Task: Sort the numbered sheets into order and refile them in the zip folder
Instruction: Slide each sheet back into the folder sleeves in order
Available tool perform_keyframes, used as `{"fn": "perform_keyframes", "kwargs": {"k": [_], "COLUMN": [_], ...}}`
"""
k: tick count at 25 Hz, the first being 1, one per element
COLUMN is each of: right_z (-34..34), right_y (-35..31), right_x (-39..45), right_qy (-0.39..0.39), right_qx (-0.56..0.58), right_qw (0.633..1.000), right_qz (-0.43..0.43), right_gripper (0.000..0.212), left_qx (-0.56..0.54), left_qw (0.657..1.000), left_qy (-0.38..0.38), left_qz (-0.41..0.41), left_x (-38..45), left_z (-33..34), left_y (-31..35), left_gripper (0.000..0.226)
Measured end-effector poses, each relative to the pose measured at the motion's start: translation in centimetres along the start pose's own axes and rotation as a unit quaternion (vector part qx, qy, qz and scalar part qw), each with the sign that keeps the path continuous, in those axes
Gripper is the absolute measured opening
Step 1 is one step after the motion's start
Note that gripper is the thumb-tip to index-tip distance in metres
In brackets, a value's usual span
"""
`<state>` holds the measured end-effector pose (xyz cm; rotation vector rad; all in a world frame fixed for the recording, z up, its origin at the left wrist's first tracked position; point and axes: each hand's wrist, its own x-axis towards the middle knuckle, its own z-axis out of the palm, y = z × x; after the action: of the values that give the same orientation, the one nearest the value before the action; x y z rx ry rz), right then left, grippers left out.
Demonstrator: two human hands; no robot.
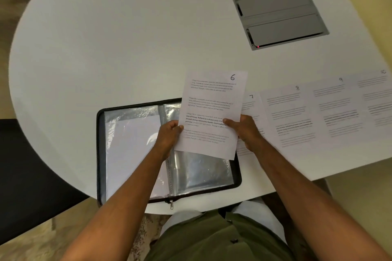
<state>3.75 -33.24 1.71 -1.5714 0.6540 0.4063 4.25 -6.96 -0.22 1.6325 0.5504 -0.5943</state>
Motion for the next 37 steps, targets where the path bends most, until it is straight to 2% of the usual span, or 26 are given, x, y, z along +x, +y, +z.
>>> {"fn": "perform_keyframes", "kwargs": {"k": [2, 4, 6, 9, 11, 13, 14, 17, 19, 22, 25, 27, 32, 37], "right_z": [0.0, 0.0, -0.1, -0.1, -0.2, -0.2, -0.2, -0.6, -0.8, -1.0, -0.7, -0.4, -0.1, 0.1], "right_y": [0.2, 0.5, 0.8, 0.8, 0.7, 0.6, 0.6, 0.5, 0.5, 0.3, -0.1, -0.5, -1.3, -2.8], "right_x": [-0.2, 0.0, 0.1, 0.4, 0.7, 0.9, 1.0, 0.9, 0.6, 0.0, -0.3, -0.3, 0.5, 2.7], "right_qy": [0.03, 0.07, 0.106, 0.13, 0.135, 0.14, 0.142, 0.153, 0.163, 0.173, 0.177, 0.176, 0.184, 0.192], "right_qx": [-0.001, 0.0, 0.001, -0.005, -0.012, -0.015, -0.017, -0.006, 0.005, 0.022, 0.051, 0.056, 0.082, 0.14], "right_qw": [0.999, 0.997, 0.994, 0.991, 0.99, 0.99, 0.989, 0.988, 0.986, 0.984, 0.982, 0.982, 0.978, 0.971], "right_qz": [-0.017, -0.022, -0.019, -0.026, -0.028, -0.026, -0.024, -0.024, -0.03, -0.04, -0.045, -0.046, -0.046, -0.036], "right_gripper": [0.039, 0.036, 0.037, 0.041, 0.04, 0.038, 0.036, 0.022, 0.023, 0.031, 0.018, 0.016, 0.018, 0.04], "left_qx": [0.087, 0.221, 0.357, 0.485, 0.547, 0.6, 0.611, 0.617, 0.615, 0.613, 0.602, 0.601, 0.584, 0.59], "left_qw": [0.995, 0.97, 0.92, 0.852, 0.813, 0.767, 0.757, 0.745, 0.742, 0.737, 0.739, 0.731, 0.727, 0.729], "left_qy": [0.018, 0.034, 0.03, 0.004, -0.024, -0.011, 0.002, 0.029, 0.024, 0.025, 0.039, 0.044, 0.015, -0.036], "left_qz": [0.042, 0.095, 0.161, 0.199, 0.199, 0.225, 0.232, 0.252, 0.265, 0.282, 0.3, 0.319, 0.36, 0.347], "left_x": [1.6, 3.6, 6.2, 8.6, 8.5, 8.4, 8.2, 7.6, 7.5, 7.8, 8.2, 8.4, 9.2, 10.3], "left_z": [-0.8, -1.7, -2.3, -2.3, -1.5, -0.9, -0.8, -0.5, -0.4, -0.7, -1.2, -1.4, -2.0, -1.8], "left_y": [-0.5, -0.7, -0.7, -0.4, 0.0, -0.6, -0.9, -2.6, -2.8, -2.6, -2.5, -2.3, -1.4, -0.2], "left_gripper": [0.02, 0.027, 0.039, 0.059, 0.056, 0.059, 0.059, 0.058, 0.054, 0.038, 0.023, 0.02, 0.014, 0.016]}}
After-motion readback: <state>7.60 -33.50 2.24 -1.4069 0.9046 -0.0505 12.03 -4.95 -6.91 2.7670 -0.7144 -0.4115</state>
